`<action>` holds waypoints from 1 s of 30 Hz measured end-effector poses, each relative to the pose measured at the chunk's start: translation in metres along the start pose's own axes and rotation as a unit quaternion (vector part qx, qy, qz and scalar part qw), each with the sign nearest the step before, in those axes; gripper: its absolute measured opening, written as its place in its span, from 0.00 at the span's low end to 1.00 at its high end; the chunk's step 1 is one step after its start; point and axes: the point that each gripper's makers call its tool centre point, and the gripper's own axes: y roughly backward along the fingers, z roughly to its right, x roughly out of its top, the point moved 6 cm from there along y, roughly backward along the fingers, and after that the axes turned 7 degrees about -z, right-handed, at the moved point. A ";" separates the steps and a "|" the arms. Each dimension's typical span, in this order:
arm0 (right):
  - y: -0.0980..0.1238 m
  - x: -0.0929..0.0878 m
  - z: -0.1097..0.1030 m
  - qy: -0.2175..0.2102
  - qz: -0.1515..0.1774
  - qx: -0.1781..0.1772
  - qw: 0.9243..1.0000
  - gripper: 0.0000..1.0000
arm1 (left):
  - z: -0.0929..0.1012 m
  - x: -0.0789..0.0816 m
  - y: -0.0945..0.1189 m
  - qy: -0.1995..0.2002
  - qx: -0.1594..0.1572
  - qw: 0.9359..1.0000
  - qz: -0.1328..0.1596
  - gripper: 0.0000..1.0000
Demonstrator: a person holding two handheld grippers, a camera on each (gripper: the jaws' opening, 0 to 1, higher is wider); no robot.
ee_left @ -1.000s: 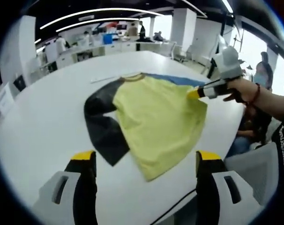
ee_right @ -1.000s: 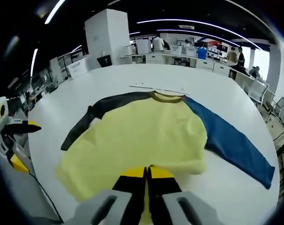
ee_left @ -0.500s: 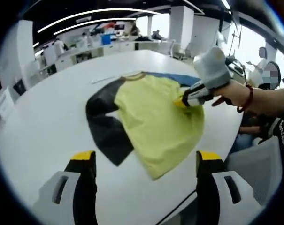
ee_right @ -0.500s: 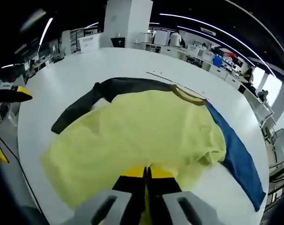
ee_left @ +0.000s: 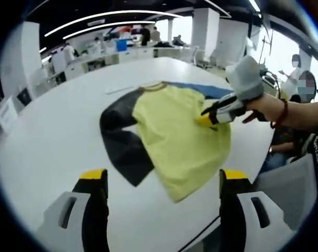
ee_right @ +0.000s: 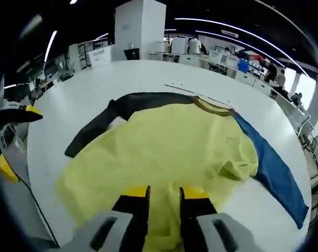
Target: Fold the garment on the visible template until the final outline fits inside the template.
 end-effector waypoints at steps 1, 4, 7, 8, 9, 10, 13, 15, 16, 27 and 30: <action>0.005 0.001 0.003 -0.002 0.005 0.002 1.000 0.23 | 0.000 0.000 0.000 0.000 0.000 1.000 0.000 0.84; 0.022 0.002 0.017 -0.016 0.016 0.007 1.000 0.23 | 0.000 0.002 0.001 0.001 0.002 1.000 0.004 0.84; 0.030 -0.001 0.030 -0.022 0.016 0.003 1.000 0.23 | 0.001 0.004 0.002 -0.001 0.002 1.000 0.006 0.84; 0.032 -0.003 0.036 -0.023 0.016 0.000 1.000 0.23 | 0.001 0.004 0.002 -0.001 0.003 1.000 0.008 0.84; 0.033 -0.004 0.040 -0.024 0.013 -0.002 1.000 0.23 | 0.002 0.005 0.003 0.000 0.002 1.000 0.009 0.84; 0.033 -0.007 0.046 -0.024 0.011 -0.006 1.000 0.23 | 0.002 0.005 0.003 0.001 0.001 1.000 0.010 0.84; 0.031 -0.014 0.059 -0.017 0.000 -0.021 1.000 0.22 | 0.003 0.006 0.003 -0.002 0.001 1.000 0.010 0.84; 0.029 -0.018 0.065 -0.012 -0.009 -0.023 1.000 0.21 | 0.004 0.006 0.003 -0.004 0.002 1.000 0.008 0.84; 0.028 -0.019 0.066 -0.011 -0.010 -0.023 1.000 0.20 | 0.004 0.006 0.003 -0.005 0.002 1.000 0.008 0.84; 0.001 -0.030 0.071 0.034 -0.032 0.000 0.999 0.18 | 0.004 0.007 0.001 -0.010 0.005 1.000 0.002 0.82; 0.002 -0.030 0.060 0.037 -0.029 0.017 0.999 0.18 | 0.003 0.006 0.001 -0.012 0.008 1.000 0.001 0.82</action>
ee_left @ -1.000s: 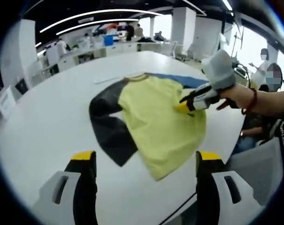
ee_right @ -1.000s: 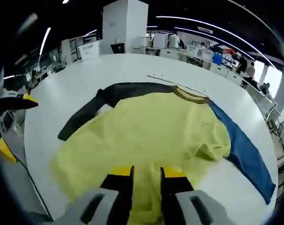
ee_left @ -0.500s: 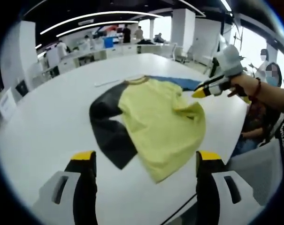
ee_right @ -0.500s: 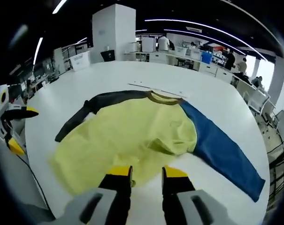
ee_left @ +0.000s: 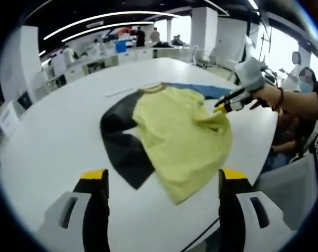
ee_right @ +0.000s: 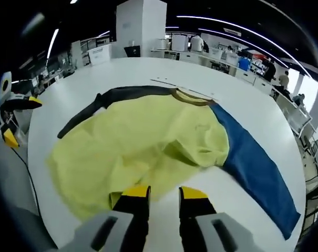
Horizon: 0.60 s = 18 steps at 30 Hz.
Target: Fold the garment on the visible template until the final outline fits inside the template.
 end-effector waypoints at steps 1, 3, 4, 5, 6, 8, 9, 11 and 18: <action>0.000 0.000 -0.003 0.003 0.000 0.004 1.000 0.18 | 0.000 0.000 0.000 0.001 0.000 1.000 0.000 0.82; -0.001 -0.002 -0.010 0.007 -0.002 0.013 1.000 0.18 | 0.000 0.000 -0.001 0.002 -0.001 1.000 0.001 0.82; -0.002 -0.003 -0.012 0.008 -0.004 0.017 1.000 0.18 | 0.000 0.001 -0.001 0.003 -0.001 1.000 0.001 0.82; -0.002 -0.005 -0.015 0.004 -0.004 0.026 1.000 0.18 | 0.000 0.001 -0.002 0.003 -0.001 1.000 0.002 0.82; -0.003 -0.007 -0.018 -0.003 -0.004 0.033 0.999 0.18 | 0.000 0.001 -0.002 0.003 -0.001 1.000 0.002 0.82; -0.005 -0.010 -0.022 -0.008 -0.007 0.039 0.999 0.17 | 0.000 0.002 -0.003 0.001 -0.001 1.000 0.002 0.81; -0.005 -0.012 -0.024 -0.007 -0.006 0.041 0.999 0.17 | 0.000 0.002 -0.003 0.000 -0.001 1.000 0.003 0.82; -0.005 -0.013 -0.028 -0.013 -0.004 0.049 0.999 0.17 | 0.000 0.003 -0.003 -0.003 0.000 1.000 0.004 0.82; -0.008 -0.013 -0.038 -0.025 -0.006 0.066 0.998 0.17 | 0.001 0.001 -0.003 -0.002 -0.001 1.000 0.003 0.81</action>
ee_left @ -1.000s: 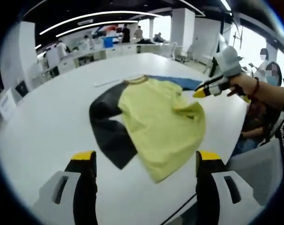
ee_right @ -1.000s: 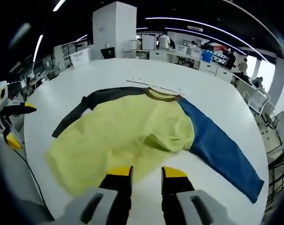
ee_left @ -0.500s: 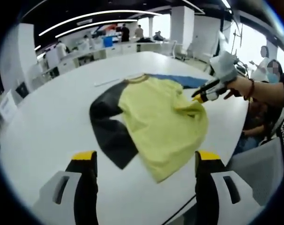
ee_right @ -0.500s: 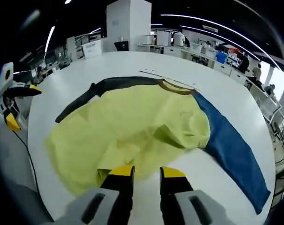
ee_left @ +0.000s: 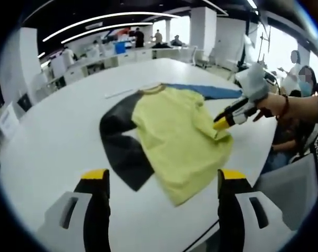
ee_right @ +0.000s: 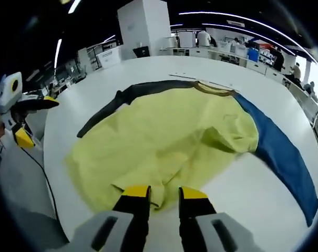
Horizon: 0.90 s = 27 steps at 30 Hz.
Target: Fold the garment on the visible template until the final outline fits inside the template.
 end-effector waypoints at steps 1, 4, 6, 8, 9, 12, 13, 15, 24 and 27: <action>-0.001 0.001 0.000 -0.001 0.000 0.002 1.000 0.17 | 0.000 0.000 0.000 0.000 0.000 1.000 0.000 0.81; -0.003 0.000 -0.007 -0.034 -0.012 0.024 0.999 0.17 | 0.000 -0.001 0.001 -0.003 0.002 1.000 -0.001 0.80; -0.004 -0.001 -0.008 -0.035 -0.010 0.025 0.999 0.16 | 0.000 -0.001 0.002 -0.003 0.002 1.000 0.001 0.80; -0.004 -0.002 -0.009 -0.038 -0.013 0.026 0.999 0.11 | -0.001 -0.001 0.003 -0.004 0.003 1.000 0.001 0.80; -0.003 -0.002 -0.010 -0.042 -0.010 0.028 0.999 0.10 | -0.001 -0.001 0.003 -0.005 0.004 1.000 0.001 0.80; 0.002 -0.001 -0.011 -0.045 -0.006 0.028 0.999 0.08 | -0.002 -0.001 0.003 -0.008 0.005 1.000 0.000 0.80; 0.004 -0.001 -0.011 -0.048 -0.004 0.029 0.998 0.06 | -0.002 -0.001 0.003 -0.008 0.006 1.000 0.001 0.80; 0.005 -0.002 -0.011 -0.053 -0.003 0.030 0.998 0.02 | -0.002 0.000 0.003 -0.007 0.005 1.000 0.000 0.80; 0.003 -0.007 -0.006 -0.044 -0.012 0.016 0.999 0.06 | 0.000 0.002 0.003 -0.012 0.003 1.000 0.005 0.78; 0.002 -0.007 -0.007 -0.041 -0.014 0.020 0.999 0.01 | -0.001 0.002 0.003 -0.013 0.005 1.000 0.004 0.78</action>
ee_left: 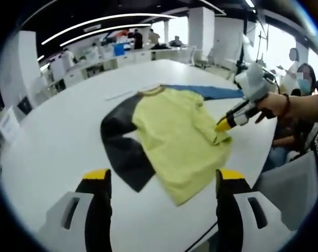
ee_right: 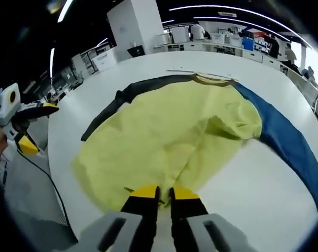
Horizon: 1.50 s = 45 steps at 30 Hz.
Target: Fold the garment on the visible template until the final outline fits inside the template.
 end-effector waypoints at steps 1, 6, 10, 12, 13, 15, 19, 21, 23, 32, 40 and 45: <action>0.001 0.000 0.000 0.007 0.000 -0.004 1.000 0.00 | 0.000 0.000 0.000 0.001 0.001 1.000 -0.001 0.78; 0.006 0.001 0.000 0.002 0.008 -0.003 1.000 0.00 | -0.001 -0.001 0.002 0.000 0.002 1.000 -0.002 0.78; 0.017 0.003 0.002 0.001 0.017 -0.002 1.000 0.00 | -0.002 0.000 0.003 -0.002 0.004 1.000 -0.002 0.77; 0.026 0.004 0.005 -0.004 0.025 -0.004 1.000 0.00 | -0.002 0.001 0.003 -0.004 0.005 1.000 0.000 0.77; 0.029 0.004 0.006 -0.004 0.027 -0.007 1.000 0.00 | -0.001 0.002 0.003 -0.004 0.004 1.000 0.003 0.77; 0.037 0.003 0.010 -0.004 0.028 -0.014 0.999 0.00 | 0.000 0.003 0.003 -0.004 0.002 1.000 0.004 0.77; 0.053 -0.002 0.017 -0.007 0.030 -0.021 0.999 0.00 | 0.003 0.004 0.005 -0.001 -0.001 1.000 0.007 0.77; 0.059 -0.008 0.020 -0.003 0.023 -0.030 0.999 0.00 | 0.004 0.004 0.006 -0.001 -0.002 1.000 0.007 0.77; 0.064 -0.012 0.023 -0.003 0.020 -0.035 0.999 0.00 | 0.005 0.004 0.007 -0.002 -0.002 1.000 0.008 0.77; 0.083 -0.037 0.040 -0.010 0.003 -0.065 0.998 0.00 | 0.006 0.003 0.010 0.010 -0.004 1.000 0.016 0.78; 0.088 -0.059 0.051 -0.021 -0.017 -0.086 0.996 0.00 | 0.006 0.005 0.012 0.012 -0.004 1.000 0.020 0.78; 0.088 -0.077 0.057 -0.024 -0.036 -0.099 0.994 0.00 | 0.004 0.004 0.012 0.015 -0.003 1.000 0.020 0.78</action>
